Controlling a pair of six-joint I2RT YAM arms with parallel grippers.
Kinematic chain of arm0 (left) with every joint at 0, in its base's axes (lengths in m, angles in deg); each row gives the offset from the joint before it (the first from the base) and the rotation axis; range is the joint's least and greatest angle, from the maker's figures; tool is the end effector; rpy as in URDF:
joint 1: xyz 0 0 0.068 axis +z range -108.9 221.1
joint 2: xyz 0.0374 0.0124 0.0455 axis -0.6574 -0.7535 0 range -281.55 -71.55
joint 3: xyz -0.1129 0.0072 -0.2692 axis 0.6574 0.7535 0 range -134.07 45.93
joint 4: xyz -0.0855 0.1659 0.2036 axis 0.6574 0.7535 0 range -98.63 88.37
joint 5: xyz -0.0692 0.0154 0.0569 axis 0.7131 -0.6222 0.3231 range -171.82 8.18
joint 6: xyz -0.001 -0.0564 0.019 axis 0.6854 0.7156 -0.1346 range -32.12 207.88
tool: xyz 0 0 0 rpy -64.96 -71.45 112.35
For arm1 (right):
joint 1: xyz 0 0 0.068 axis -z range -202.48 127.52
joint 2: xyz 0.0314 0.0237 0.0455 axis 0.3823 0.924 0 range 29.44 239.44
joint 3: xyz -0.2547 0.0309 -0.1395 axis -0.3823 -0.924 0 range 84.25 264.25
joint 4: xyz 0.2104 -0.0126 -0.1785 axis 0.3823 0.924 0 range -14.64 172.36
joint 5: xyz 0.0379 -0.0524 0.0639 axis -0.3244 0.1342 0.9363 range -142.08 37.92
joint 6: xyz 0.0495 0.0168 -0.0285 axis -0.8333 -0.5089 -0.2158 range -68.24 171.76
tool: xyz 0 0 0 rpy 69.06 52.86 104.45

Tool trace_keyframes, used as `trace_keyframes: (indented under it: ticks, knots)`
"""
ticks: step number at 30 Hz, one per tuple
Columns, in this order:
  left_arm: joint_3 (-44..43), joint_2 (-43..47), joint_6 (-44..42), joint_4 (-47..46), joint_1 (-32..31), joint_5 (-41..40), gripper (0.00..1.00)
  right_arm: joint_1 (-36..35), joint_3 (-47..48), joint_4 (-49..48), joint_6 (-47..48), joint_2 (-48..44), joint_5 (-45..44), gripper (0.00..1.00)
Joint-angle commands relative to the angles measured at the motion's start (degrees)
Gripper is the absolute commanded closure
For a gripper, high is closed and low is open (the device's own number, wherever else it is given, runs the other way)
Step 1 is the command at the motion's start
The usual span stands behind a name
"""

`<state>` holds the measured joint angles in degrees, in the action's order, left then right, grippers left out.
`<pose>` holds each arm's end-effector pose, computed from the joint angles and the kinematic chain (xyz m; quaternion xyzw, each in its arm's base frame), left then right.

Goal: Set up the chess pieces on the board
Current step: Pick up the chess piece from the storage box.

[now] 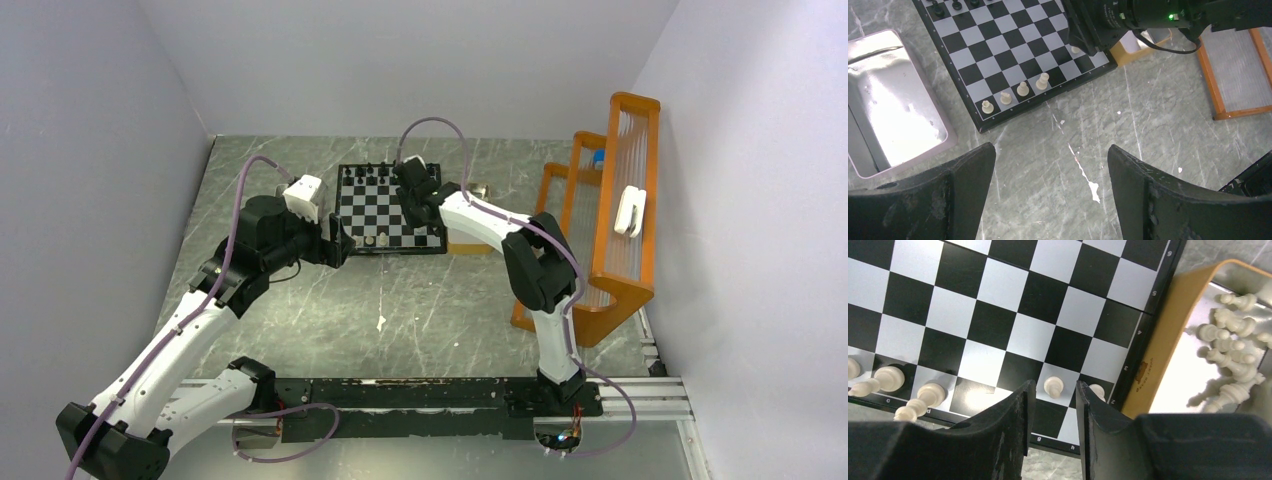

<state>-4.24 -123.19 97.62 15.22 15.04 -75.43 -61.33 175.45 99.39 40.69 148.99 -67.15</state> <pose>0.1884 -0.0975 0.3391 0.1493 0.8308 -0.2090 0.4938 0.3877 0.2977 0.1974 -0.1843 0.9211 0.0223 0.3422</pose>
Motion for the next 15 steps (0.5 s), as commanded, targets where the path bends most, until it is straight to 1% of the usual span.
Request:
trace_keyframes:
  ticks: [1,5,10,15]
  knots:
    - [-0.3,0.4,-0.2,0.1,0.5,0.0,0.13,0.8,1.6,0.2,1.1,-5.1,-2.7,0.6]
    - [-0.3,0.4,-0.2,0.1,0.5,-0.2,0.13,3.1,0.6,-0.1,1.4,-7.2,-3.2,0.61]
    - [-0.3,0.3,-0.2,0.1,0.5,-0.2,0.13,6.7,-1.8,-1.8,1.9,-9.3,-3.5,0.65]
    - [-0.3,0.3,-0.3,0.1,0.5,-0.2,0.13,10.8,-2.8,-3.2,2.4,-8.6,-3.1,0.68]
